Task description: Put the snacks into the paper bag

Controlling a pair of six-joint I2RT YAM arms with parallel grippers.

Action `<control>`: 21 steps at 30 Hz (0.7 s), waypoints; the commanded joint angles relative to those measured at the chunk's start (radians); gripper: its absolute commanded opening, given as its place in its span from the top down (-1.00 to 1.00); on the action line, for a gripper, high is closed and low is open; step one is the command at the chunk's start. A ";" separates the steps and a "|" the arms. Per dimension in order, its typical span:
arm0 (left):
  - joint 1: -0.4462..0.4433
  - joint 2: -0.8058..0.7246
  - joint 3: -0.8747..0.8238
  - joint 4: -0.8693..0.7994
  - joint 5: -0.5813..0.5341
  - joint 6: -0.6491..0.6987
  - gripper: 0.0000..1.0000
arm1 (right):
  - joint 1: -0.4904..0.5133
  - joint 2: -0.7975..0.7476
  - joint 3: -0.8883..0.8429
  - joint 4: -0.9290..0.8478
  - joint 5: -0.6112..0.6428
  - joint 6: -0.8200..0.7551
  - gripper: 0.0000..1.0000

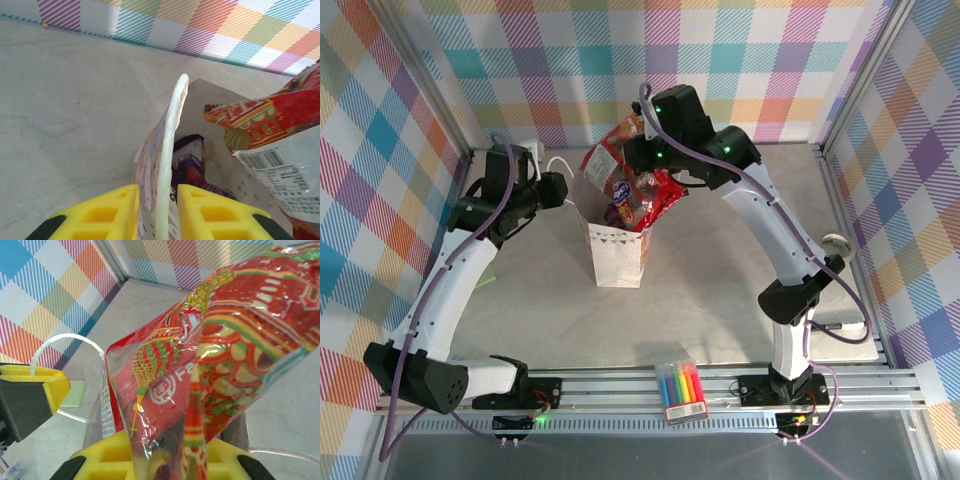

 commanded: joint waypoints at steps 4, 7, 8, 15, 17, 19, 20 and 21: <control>0.016 -0.002 0.036 -0.012 0.015 -0.002 0.47 | 0.006 0.018 0.100 0.036 0.029 -0.021 1.00; 0.016 0.002 0.038 -0.011 0.014 -0.001 0.47 | 0.005 0.018 0.113 0.031 0.032 -0.026 1.00; 0.016 0.005 0.040 -0.011 0.015 -0.001 0.47 | 0.006 0.018 0.124 0.030 0.032 -0.025 1.00; 0.016 0.011 0.038 0.003 0.026 -0.005 0.47 | 0.006 0.003 0.157 0.049 -0.016 0.054 1.00; 0.016 0.012 0.039 0.004 0.032 -0.006 0.47 | 0.006 0.010 0.165 0.048 -0.010 0.071 1.00; 0.016 0.010 0.036 0.009 0.041 -0.009 0.47 | 0.006 0.016 0.167 0.053 -0.005 0.100 1.00; 0.016 0.009 0.035 0.010 0.042 -0.009 0.47 | 0.005 0.018 0.162 0.066 -0.015 0.115 1.00; 0.016 0.007 0.032 0.011 0.041 -0.009 0.47 | 0.006 0.017 0.157 0.086 -0.031 0.130 1.00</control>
